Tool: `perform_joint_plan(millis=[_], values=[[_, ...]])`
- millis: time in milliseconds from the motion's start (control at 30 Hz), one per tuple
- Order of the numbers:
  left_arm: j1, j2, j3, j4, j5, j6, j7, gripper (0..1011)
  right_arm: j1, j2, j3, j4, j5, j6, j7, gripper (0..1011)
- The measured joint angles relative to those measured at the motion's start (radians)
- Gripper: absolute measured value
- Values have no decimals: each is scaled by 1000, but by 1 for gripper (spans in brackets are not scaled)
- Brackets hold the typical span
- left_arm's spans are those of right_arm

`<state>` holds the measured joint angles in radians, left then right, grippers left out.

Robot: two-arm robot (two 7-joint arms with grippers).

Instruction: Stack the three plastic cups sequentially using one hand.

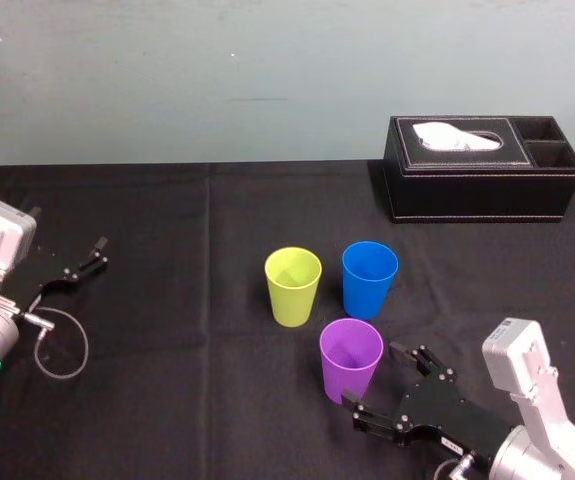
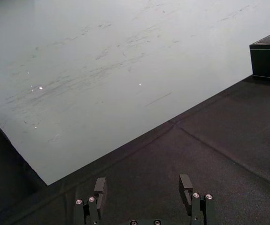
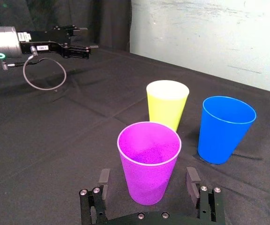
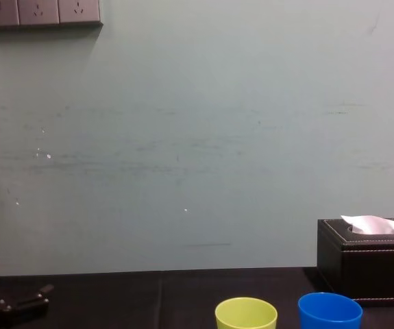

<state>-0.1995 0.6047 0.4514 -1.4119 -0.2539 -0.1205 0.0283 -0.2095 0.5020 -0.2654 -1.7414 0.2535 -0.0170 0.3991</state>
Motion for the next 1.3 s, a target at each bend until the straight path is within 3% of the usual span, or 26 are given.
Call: perform_joint_plan(millis=[900,1300], values=[[0,0,0,0,0,0,0,1010,89,-53,-48,70,-32,22,-15,1003],[0,0,0,0,0,0,0,1010,97,-58,-51,78,-32,26,-16,1003]])
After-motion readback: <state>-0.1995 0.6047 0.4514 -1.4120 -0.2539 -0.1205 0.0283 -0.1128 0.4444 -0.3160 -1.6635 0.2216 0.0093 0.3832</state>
